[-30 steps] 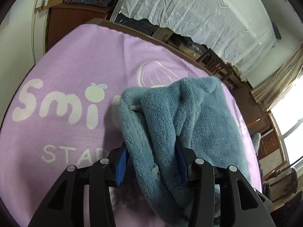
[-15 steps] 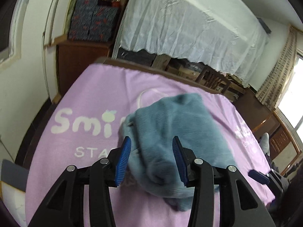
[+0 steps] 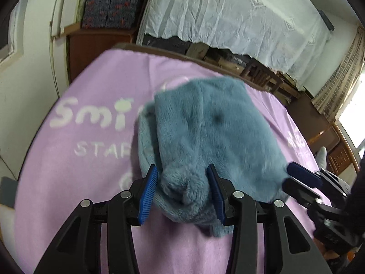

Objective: Fold large clothes
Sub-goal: 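Open the right gripper and withdraw it from the folded bundle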

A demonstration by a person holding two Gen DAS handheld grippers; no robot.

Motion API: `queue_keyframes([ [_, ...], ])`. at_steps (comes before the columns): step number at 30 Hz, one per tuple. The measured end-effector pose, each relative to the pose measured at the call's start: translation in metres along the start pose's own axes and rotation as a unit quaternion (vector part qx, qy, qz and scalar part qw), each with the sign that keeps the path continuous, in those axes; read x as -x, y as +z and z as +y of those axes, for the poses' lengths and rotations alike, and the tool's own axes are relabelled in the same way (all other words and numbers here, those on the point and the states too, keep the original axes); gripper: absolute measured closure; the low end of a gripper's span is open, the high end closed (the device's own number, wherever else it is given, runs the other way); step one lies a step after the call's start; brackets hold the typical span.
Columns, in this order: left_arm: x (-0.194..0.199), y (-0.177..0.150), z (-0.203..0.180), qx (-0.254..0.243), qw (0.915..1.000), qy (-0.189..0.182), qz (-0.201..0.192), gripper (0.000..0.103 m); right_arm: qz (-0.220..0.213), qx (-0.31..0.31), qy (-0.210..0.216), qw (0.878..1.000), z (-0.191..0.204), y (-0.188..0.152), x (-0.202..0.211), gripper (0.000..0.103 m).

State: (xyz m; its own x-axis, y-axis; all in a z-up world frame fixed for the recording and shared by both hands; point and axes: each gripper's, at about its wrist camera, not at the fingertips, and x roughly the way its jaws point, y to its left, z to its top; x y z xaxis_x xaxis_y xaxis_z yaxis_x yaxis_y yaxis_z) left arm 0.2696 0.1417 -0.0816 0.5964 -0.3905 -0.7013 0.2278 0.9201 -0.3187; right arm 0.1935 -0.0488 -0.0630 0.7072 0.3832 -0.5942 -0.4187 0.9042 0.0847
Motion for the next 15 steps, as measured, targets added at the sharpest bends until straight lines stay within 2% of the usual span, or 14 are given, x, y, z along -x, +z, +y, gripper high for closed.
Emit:
queue_keyframes([
  [4, -0.013, -0.01, -0.013, -0.017, 0.9995, -0.003, 0.025, 0.059, 0.025, -0.01, -0.018, 0.999, -0.013, -0.015, -0.013, 0.073],
  [7, -0.017, -0.018, -0.029, -0.036, 0.9986, -0.017, 0.034, 0.059, 0.037, -0.012, -0.021, 0.999, -0.024, -0.018, -0.017, 0.073],
  [10, -0.024, -0.024, -0.037, -0.05, 0.9979, -0.014, 0.038, 0.059, 0.044, -0.024, -0.015, 0.999, -0.035, -0.023, -0.02, 0.073],
  [15, -0.02, -0.022, -0.025, -0.026, 0.9986, -0.024, 0.04, 0.056, 0.044, -0.037, 0.003, 0.998, -0.039, -0.027, -0.014, 0.073],
])
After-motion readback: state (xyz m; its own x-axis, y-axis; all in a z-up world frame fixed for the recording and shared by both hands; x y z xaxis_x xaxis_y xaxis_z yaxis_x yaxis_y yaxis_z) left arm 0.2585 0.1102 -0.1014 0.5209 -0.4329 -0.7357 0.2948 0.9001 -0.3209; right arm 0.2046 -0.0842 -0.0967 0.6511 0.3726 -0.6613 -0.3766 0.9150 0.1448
